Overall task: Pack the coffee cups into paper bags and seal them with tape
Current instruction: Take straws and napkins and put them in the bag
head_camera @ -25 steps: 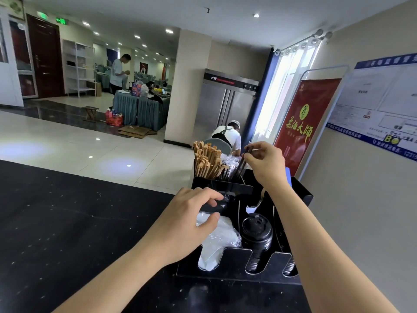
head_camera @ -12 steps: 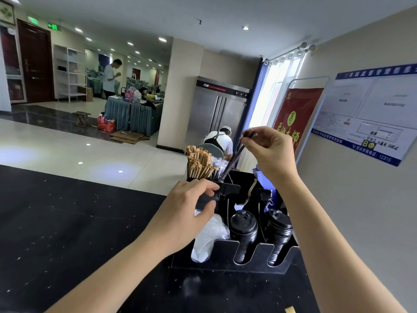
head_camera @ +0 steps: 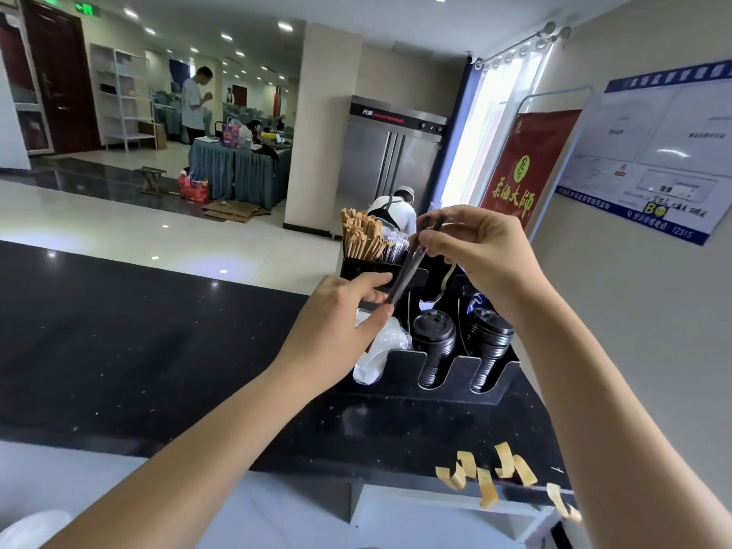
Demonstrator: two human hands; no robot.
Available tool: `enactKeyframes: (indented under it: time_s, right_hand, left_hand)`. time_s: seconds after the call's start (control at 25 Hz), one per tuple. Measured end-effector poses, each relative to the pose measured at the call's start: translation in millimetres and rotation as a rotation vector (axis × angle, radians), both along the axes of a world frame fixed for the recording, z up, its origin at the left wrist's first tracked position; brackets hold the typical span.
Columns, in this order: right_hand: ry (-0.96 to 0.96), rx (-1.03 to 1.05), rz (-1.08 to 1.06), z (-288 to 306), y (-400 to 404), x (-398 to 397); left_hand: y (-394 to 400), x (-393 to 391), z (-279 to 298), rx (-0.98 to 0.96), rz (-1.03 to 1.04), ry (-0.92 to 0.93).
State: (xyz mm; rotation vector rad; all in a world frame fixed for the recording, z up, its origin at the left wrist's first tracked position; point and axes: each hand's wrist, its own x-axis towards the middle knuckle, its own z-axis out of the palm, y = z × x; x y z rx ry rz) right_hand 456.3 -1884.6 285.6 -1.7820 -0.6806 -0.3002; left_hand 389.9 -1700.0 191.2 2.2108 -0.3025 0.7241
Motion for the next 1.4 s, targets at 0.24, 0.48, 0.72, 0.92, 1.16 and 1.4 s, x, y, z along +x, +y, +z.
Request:
enactKeyframes:
  time_s: [0.24,0.48,0.72,0.92,1.16,1.4]
  right_hand:
    - [0.132,0.023,-0.013,-43,-2,-35]
    - [0.243,0.082,-0.008,-86,1,-75]
    - [0.244,-0.013,-0.001,-130,5,-129]
    - [0.25,0.047,0.031,-144,0,-158]
    - [0.271,0.147,0.025,-164,-15,-178]
    - [0.287,0.213,-0.009,-186,-30,-190]
  left_hand:
    - [-1,-40,-26,-0.053,-0.033,0.074]
    - [-1,-77,-55,-0.158,-0.088,0.184]
    - [0,-117,-70,-0.209,-0.161,0.192]
    - [0,-144,-78,-0.2,-0.195,0.206]
    - [8,-176,-106,-0.04,-0.155,0.224]
    - [23,-203,-153,0.134,-0.121,0.328]
